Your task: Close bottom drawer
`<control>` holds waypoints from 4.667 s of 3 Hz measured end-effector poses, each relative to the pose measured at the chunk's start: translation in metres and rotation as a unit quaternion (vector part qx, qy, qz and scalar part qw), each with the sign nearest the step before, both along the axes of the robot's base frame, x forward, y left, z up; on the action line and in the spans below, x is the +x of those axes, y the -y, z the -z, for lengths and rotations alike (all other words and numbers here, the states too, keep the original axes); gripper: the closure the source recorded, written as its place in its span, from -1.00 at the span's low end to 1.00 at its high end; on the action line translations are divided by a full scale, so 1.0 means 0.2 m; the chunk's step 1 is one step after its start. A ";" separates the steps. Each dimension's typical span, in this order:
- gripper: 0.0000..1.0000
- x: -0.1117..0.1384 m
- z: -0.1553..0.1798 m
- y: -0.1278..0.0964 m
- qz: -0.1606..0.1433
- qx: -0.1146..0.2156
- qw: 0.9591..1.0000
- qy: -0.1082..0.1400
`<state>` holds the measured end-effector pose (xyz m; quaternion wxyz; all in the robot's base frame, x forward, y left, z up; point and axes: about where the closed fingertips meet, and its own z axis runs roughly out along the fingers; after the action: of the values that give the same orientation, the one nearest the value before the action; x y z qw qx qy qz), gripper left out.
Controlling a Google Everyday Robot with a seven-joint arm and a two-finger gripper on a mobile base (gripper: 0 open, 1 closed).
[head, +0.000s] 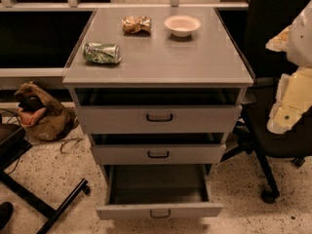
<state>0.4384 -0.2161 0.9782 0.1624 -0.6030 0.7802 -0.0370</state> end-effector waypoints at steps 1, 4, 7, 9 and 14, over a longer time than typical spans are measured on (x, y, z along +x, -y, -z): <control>-1.00 0.00 0.00 0.00 0.000 0.000 1.000 0.000; -1.00 -0.32 0.85 0.13 0.016 -0.003 0.993 -0.119; -1.00 -0.48 1.27 0.11 -0.004 0.055 0.974 -0.220; -1.00 -0.77 1.96 -0.10 -0.006 0.120 0.934 -0.335; -1.00 -0.68 2.68 -0.58 -0.069 0.194 0.924 -0.324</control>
Offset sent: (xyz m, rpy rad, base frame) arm -0.0275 -0.0174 -0.0843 -0.0731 0.0898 -0.0115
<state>0.3029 -0.1005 0.4416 0.0165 -0.5909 0.7389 0.3233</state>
